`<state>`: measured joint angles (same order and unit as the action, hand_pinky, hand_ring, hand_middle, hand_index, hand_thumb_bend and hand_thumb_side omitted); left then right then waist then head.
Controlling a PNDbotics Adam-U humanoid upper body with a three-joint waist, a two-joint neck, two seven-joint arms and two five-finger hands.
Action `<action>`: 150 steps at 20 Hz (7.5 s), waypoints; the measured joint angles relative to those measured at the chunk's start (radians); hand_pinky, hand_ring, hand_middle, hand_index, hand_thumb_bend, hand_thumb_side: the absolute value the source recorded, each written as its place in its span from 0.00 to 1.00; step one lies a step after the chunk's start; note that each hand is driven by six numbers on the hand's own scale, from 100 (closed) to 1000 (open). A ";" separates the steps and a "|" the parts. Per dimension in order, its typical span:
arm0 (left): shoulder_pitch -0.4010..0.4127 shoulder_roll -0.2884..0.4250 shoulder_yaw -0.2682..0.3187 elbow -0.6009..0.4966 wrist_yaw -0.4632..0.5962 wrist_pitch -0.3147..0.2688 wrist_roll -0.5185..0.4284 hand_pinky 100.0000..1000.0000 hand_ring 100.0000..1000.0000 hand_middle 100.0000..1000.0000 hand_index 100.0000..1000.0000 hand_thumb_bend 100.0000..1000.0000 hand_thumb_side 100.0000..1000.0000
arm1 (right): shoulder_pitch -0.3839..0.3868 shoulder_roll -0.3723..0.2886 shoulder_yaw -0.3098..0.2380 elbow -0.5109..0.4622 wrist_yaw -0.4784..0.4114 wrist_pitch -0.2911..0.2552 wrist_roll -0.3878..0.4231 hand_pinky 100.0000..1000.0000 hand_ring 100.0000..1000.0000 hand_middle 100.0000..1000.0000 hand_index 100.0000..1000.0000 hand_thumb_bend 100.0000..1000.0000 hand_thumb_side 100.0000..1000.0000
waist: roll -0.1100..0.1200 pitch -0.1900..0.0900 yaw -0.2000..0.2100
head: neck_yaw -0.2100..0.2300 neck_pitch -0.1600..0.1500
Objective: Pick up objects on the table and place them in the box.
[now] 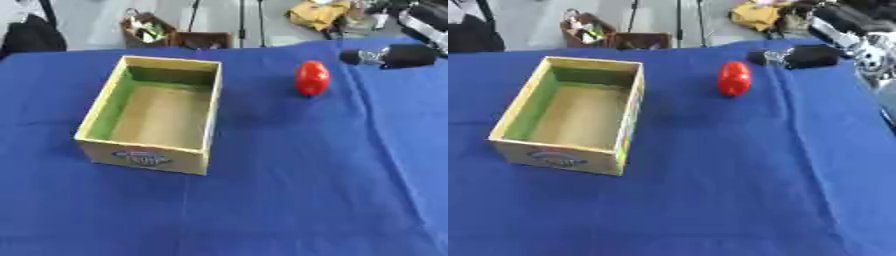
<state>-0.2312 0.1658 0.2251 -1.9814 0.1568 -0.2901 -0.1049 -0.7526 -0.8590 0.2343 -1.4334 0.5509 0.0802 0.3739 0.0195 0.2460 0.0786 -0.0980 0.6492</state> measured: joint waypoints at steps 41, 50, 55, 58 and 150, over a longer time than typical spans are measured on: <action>-0.008 0.000 0.000 0.019 0.001 -0.027 -0.021 0.08 0.28 0.32 0.69 0.00 0.77 | -0.262 0.089 -0.075 0.382 0.137 -0.233 0.165 0.92 1.00 0.97 1.00 0.54 0.63 | 0.040 0.131 0.066 | -0.026 -0.094; -0.016 0.000 0.000 0.025 0.001 -0.033 -0.026 0.08 0.28 0.31 0.69 0.00 0.77 | -0.274 0.090 -0.093 0.418 0.137 -0.285 0.208 0.92 1.00 0.97 1.00 0.54 0.60 | 0.046 0.156 0.086 | -0.054 -0.116; -0.017 0.000 0.000 0.026 0.001 -0.035 -0.027 0.08 0.28 0.31 0.69 0.00 0.77 | -0.277 0.090 -0.100 0.418 0.114 -0.302 0.256 0.92 1.00 0.95 1.00 0.53 0.59 | 0.046 0.165 0.087 | -0.058 -0.123; -0.018 0.000 0.000 0.027 0.001 -0.035 -0.028 0.08 0.28 0.31 0.69 0.00 0.77 | -0.277 0.090 -0.105 0.423 0.106 -0.299 0.260 0.91 1.00 0.94 1.00 0.53 0.59 | 0.047 0.168 0.092 | -0.063 -0.126; -0.052 -0.018 -0.019 0.000 0.013 -0.008 -0.037 0.10 0.29 0.32 0.68 0.00 0.76 | -0.321 0.692 0.155 0.369 0.427 0.051 -0.073 0.81 0.99 0.88 0.94 0.14 0.73 | -0.016 0.112 0.160 | -0.117 -0.079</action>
<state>-0.2833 0.1479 0.2060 -1.9812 0.1699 -0.2978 -0.1423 -1.0734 -0.1668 0.3898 -1.0641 0.9776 0.1307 0.3013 0.0032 0.3579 0.2389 -0.2147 0.5707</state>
